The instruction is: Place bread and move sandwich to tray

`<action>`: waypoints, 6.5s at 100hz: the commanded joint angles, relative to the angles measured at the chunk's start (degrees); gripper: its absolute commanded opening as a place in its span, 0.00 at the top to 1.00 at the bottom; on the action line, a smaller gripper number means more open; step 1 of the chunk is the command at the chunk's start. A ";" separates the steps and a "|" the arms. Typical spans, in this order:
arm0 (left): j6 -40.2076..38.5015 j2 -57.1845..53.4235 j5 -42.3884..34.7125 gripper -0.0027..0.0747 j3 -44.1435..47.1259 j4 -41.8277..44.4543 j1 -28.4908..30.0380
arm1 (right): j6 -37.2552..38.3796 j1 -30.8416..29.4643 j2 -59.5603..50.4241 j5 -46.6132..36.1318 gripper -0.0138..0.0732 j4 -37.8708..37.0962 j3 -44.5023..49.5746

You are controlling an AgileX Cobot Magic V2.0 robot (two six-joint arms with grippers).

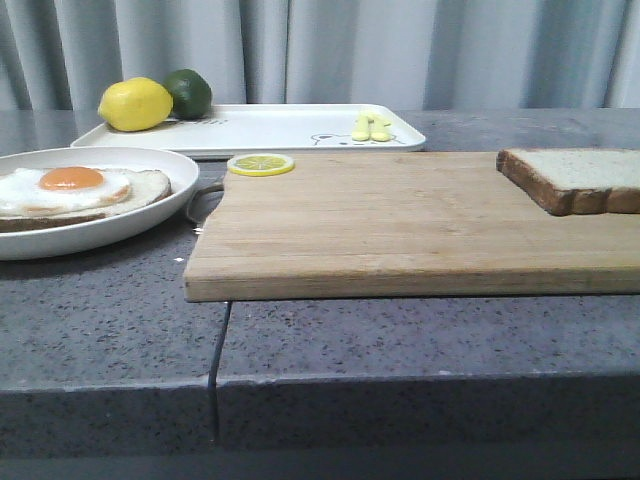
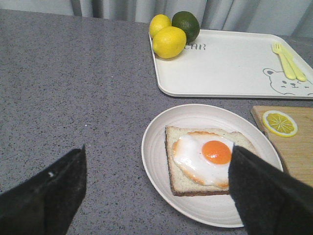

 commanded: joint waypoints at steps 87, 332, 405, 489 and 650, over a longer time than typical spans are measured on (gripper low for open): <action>0.06 0.63 -3.70 0.25 -2.07 -0.76 0.11 | -1.16 -0.29 0.91 -6.10 0.29 3.32 -1.66; 0.06 0.63 -3.70 0.25 -2.07 -0.76 0.11 | -67.10 -30.99 53.96 -3.71 0.29 86.75 -1.67; 0.06 0.63 -3.70 0.25 -2.07 -0.76 0.11 | -67.21 -30.99 57.22 2.59 0.29 87.85 -1.67; 0.06 0.63 -3.70 0.25 -2.07 -0.76 0.11 | -63.50 -30.74 49.48 6.06 0.97 89.45 -1.76; 0.06 0.63 -3.70 0.25 -2.07 -0.76 0.11 | -47.48 34.61 67.18 -34.72 0.97 113.86 -31.25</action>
